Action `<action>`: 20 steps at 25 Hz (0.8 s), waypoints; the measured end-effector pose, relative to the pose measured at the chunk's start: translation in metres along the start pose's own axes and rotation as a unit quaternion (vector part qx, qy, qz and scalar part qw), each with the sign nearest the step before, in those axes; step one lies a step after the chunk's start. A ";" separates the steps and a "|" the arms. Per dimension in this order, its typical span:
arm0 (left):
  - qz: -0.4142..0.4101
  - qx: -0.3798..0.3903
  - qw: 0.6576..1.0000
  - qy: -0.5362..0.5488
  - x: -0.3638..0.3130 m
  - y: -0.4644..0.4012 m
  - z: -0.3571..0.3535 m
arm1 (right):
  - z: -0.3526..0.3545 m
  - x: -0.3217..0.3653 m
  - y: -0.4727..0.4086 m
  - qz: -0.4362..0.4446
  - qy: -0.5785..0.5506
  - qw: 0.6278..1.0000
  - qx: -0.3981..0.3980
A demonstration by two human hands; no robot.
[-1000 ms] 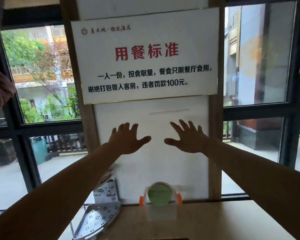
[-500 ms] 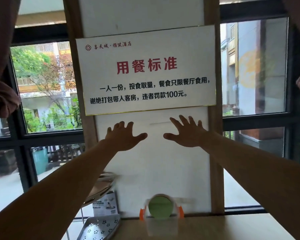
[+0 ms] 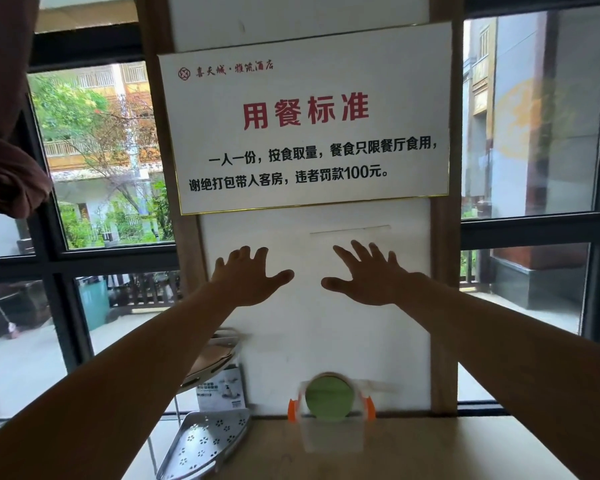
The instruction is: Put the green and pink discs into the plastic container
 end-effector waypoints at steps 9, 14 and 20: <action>0.063 0.049 0.997 -0.003 0.091 -0.011 -0.056 | -0.085 0.063 -0.056 0.036 -0.060 0.996 0.054; 0.116 0.085 0.990 0.008 0.162 -0.018 -0.102 | -0.142 0.113 -0.104 0.069 -0.077 0.991 0.086; 0.150 0.167 0.974 0.013 0.226 -0.013 -0.192 | -0.224 0.178 -0.147 0.111 -0.091 0.982 0.122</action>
Point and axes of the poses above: each hand's wrist, its own y-axis away from the middle knuckle, its own z-axis out of the back of the hand, x = y × z, the point moved 10 cm from there along -y, towards the middle knuckle, and after that the axes turned 15 degrees about z, right-handed, at the moved point
